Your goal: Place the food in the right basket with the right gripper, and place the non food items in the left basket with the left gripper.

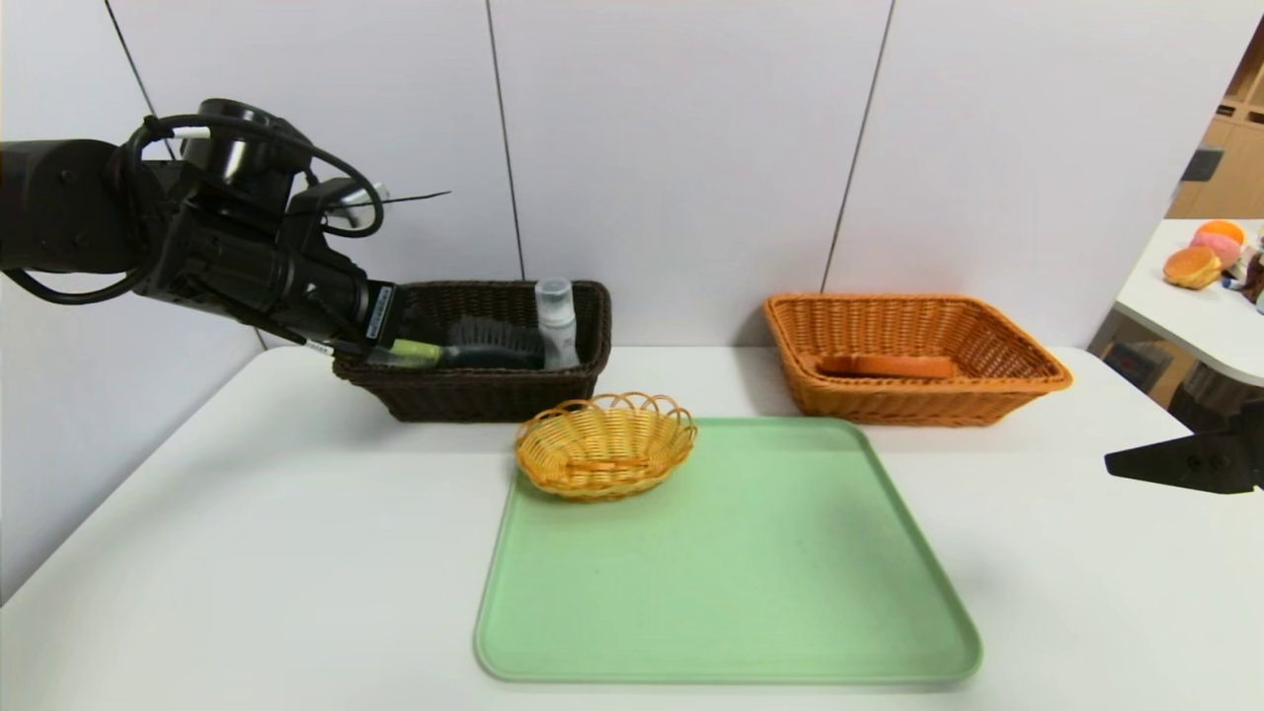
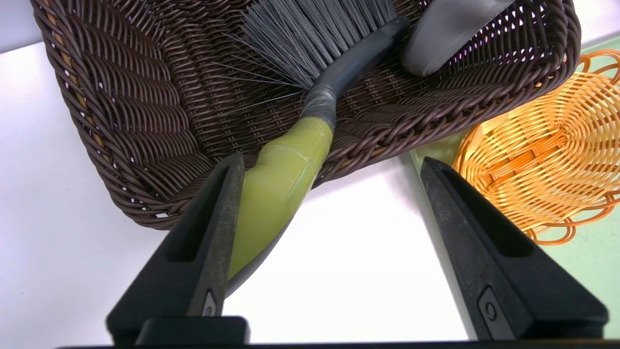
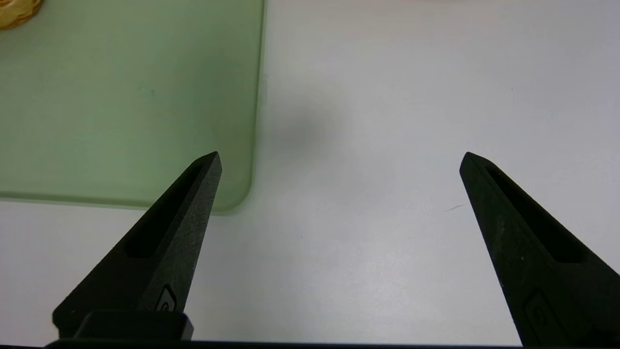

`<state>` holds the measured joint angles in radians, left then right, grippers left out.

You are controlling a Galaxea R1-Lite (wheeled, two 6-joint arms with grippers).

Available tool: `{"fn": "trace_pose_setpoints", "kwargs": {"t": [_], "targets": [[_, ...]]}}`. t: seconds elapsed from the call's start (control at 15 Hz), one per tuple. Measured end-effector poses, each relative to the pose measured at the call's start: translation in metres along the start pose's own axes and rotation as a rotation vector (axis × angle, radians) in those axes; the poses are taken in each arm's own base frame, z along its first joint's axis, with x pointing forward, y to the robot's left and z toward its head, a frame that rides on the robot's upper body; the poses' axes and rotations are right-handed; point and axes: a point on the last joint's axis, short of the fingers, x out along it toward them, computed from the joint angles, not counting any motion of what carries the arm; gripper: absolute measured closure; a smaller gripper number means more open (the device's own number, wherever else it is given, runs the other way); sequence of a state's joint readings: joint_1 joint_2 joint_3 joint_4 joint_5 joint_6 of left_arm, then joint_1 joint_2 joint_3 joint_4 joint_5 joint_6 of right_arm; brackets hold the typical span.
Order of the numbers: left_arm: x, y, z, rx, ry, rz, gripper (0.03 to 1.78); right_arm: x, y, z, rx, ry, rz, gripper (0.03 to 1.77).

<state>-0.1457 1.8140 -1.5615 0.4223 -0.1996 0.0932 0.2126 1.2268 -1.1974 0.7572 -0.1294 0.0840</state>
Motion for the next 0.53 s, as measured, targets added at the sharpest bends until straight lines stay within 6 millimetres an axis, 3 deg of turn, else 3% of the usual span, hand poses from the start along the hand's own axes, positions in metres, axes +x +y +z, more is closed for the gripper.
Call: {"fn": "trace_pose_setpoints", "kwargs": {"t": [0.53], "targets": [[-0.0080, -0.0007, 0.0075, 0.008, -0.038, 0.015, 0.25, -0.0003, -0.0001, -0.0009, 0.001, -0.001, 0.000, 0.10]]}}
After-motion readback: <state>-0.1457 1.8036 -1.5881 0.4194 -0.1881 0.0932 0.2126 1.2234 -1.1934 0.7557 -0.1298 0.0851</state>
